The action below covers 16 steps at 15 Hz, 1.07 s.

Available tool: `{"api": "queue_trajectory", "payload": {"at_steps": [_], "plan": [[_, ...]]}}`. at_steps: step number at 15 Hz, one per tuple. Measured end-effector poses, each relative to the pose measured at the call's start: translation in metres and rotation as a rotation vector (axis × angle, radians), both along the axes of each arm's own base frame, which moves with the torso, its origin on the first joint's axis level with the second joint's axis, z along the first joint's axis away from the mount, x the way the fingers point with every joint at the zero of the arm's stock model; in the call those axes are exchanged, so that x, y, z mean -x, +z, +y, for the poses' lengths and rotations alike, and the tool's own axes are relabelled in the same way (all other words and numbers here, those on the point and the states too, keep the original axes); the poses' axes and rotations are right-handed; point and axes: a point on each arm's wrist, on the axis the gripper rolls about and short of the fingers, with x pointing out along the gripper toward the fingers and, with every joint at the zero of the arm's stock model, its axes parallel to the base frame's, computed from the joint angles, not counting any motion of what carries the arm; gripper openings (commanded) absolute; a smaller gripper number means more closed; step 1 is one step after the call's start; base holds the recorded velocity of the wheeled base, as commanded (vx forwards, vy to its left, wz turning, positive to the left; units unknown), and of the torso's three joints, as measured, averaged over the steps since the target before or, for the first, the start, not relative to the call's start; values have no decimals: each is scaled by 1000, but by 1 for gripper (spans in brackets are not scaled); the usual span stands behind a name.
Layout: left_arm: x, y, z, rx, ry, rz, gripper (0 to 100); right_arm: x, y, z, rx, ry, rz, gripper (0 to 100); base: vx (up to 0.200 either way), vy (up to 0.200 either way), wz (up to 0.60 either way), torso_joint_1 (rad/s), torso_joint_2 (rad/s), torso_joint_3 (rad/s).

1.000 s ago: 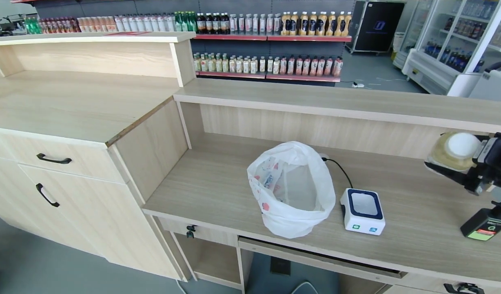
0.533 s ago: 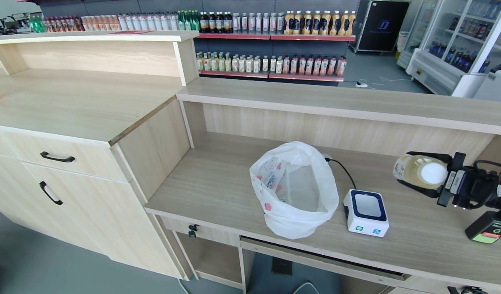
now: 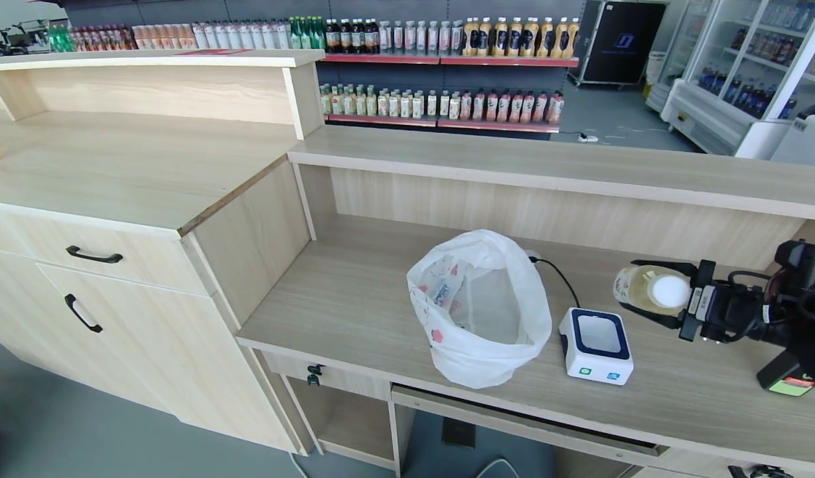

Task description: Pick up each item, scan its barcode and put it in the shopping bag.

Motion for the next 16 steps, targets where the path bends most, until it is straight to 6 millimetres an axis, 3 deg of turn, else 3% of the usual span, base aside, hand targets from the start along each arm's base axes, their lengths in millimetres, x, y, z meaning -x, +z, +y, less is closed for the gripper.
{"api": "queue_trajectory", "payload": {"at_steps": [4,16], "plan": [[0,0,0,0,-1,0,100,-7,-12,10,9,46,-7,0,0,0,0,0,0,0],[0,0,0,0,0,0,100,-10,-31,9,27,53,17,0,0,0,0,0,0,0]]}}
